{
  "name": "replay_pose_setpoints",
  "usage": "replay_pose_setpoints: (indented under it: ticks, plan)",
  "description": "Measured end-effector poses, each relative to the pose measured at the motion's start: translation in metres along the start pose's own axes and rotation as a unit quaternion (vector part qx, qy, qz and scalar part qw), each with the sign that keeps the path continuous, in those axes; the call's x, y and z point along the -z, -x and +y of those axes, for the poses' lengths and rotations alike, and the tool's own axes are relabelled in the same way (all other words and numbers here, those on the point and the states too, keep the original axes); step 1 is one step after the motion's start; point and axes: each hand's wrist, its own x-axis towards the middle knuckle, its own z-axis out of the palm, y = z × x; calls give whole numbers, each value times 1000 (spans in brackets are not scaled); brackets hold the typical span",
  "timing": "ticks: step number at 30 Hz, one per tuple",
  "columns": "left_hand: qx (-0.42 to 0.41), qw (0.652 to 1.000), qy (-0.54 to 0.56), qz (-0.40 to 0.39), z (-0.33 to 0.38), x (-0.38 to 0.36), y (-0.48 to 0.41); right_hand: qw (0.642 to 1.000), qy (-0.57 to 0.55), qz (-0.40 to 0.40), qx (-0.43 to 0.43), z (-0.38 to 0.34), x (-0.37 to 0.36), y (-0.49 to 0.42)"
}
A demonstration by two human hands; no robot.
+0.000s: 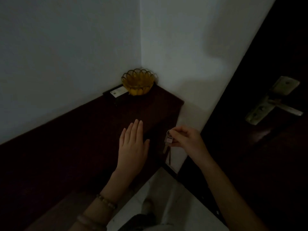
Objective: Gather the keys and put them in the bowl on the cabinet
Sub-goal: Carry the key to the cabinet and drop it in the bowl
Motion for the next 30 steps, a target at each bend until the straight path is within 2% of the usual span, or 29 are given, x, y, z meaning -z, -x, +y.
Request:
replay_pose_setpoints:
  ticks: [12,24,30]
  plan:
    - [35,998,-47,27,-28,-30,-146,998,-4,-56,-1,-19,-7,-174]
    - [152,984,-79,39,-49,-59,-214,985,10,-172,22,-49,-26,-329]
    - [199,975,-99,29,-56,-72,-228,970,112,-215,29,-38,-51,-398]
